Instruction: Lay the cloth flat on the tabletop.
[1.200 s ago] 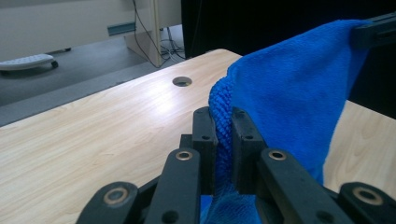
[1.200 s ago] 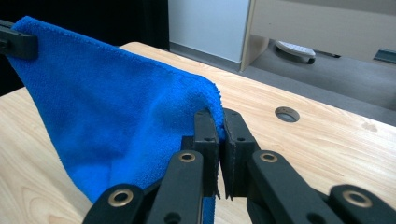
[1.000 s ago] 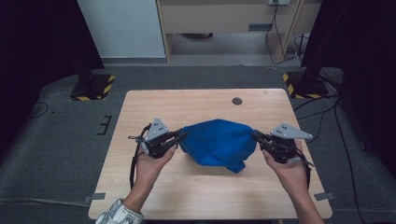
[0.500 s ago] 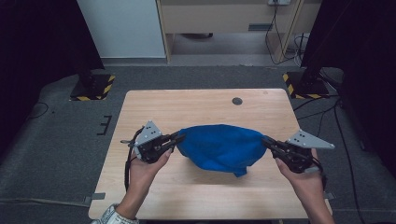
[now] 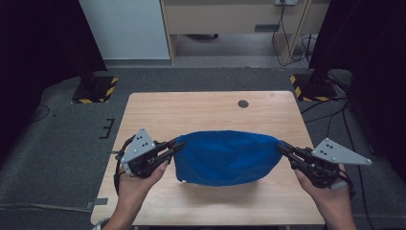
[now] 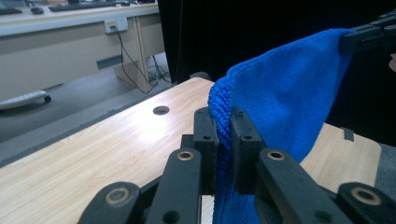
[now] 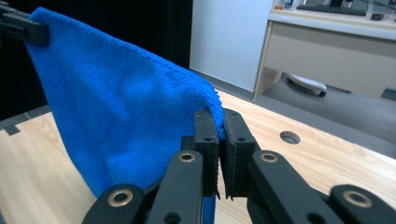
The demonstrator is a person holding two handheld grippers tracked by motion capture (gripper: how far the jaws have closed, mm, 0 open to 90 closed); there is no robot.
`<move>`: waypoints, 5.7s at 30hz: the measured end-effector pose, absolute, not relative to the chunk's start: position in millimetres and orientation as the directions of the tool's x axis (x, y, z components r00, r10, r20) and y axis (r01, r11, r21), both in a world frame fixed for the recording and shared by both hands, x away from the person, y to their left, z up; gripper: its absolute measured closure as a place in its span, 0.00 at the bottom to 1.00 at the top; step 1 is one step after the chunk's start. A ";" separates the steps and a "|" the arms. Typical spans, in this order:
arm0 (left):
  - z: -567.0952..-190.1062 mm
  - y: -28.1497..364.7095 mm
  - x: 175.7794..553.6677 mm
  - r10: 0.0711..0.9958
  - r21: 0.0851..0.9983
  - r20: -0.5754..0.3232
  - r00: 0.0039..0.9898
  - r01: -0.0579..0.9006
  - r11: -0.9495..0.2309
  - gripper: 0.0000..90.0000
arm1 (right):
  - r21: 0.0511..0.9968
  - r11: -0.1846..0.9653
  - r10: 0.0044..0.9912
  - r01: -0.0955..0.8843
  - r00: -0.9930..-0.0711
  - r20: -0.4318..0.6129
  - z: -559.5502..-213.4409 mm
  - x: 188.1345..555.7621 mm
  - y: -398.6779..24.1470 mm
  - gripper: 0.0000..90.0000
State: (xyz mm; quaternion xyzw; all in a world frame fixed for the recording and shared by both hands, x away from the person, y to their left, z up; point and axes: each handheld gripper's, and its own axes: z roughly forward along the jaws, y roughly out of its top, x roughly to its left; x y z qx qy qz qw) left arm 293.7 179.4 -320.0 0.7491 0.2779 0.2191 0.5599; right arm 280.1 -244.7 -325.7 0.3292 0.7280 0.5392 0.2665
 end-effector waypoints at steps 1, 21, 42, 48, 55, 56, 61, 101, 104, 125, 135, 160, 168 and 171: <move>-318.8 179.3 291.7 0.660 0.961 0.015 0.751 0.170 -0.216 0.92 | 0.961 0.203 0.764 0.188 -0.644 -0.036 -323.6 276.7 -245.5 0.95; -402.3 172.0 422.6 0.752 0.859 -0.051 0.658 0.413 -0.302 0.89 | 0.862 0.320 0.811 0.393 -0.584 -0.035 -404.9 411.2 -227.9 0.96; -454.2 170.1 498.4 0.797 0.790 -0.077 0.599 0.524 -0.317 0.90 | 0.819 0.308 0.828 0.484 -0.560 0.020 -455.0 496.2 -214.9 0.96; -468.4 175.2 510.5 0.811 0.775 -0.094 0.577 0.554 -0.305 0.90 | 0.800 0.324 0.825 0.505 -0.565 0.022 -464.0 513.1 -204.8 0.96; -476.6 174.5 529.8 0.822 0.769 -0.083 0.564 0.561 -0.307 0.90 | 0.782 0.316 0.843 0.537 -0.538 0.029 -481.4 530.1 -198.7 0.96; -477.6 174.3 532.2 0.825 0.778 -0.083 0.559 0.553 -0.296 0.90 | 0.781 0.306 0.847 0.544 -0.531 0.038 -482.9 531.6 -198.5 0.96; -484.5 169.2 544.9 0.830 0.760 -0.073 0.553 0.570 -0.313 0.90 | 0.776 0.285 0.864 0.562 -0.502 0.046 -491.6 540.4 -200.7 0.96; -519.7 165.0 561.9 0.849 0.726 -0.031 0.527 0.596 -0.343 0.86 | 0.729 0.263 0.900 0.632 -0.433 0.051 -518.7 565.0 -188.7 0.92; -519.9 164.7 562.3 0.851 0.742 -0.021 0.525 0.578 -0.339 0.80 | 0.729 0.263 0.903 0.632 -0.427 0.044 -519.2 565.3 -188.6 0.83; -509.4 164.7 560.0 0.860 0.796 -0.005 0.510 0.523 -0.305 0.50 | 0.770 0.221 0.923 0.599 -0.384 0.034 -507.8 562.5 -190.3 0.45; -492.3 155.6 547.4 0.816 0.782 -0.013 0.578 0.514 -0.352 0.27 | 0.738 0.309 0.905 0.600 -0.424 -0.034 -501.1 553.2 -169.0 0.23; -452.4 167.2 494.5 0.755 0.806 -0.062 0.652 0.479 -0.348 0.12 | 0.758 0.481 0.702 0.440 -0.711 -0.033 -468.9 461.3 -106.2 0.15; -458.6 174.3 492.9 0.767 0.809 -0.044 0.640 0.473 -0.349 0.16 | 0.765 0.511 0.619 0.392 -0.785 -0.011 -472.0 426.8 -80.2 0.20; -459.8 173.4 493.1 0.769 0.808 -0.021 0.639 0.464 -0.363 0.17 | 0.771 0.522 0.590 0.364 -0.807 -0.018 -473.6 417.2 -69.9 0.20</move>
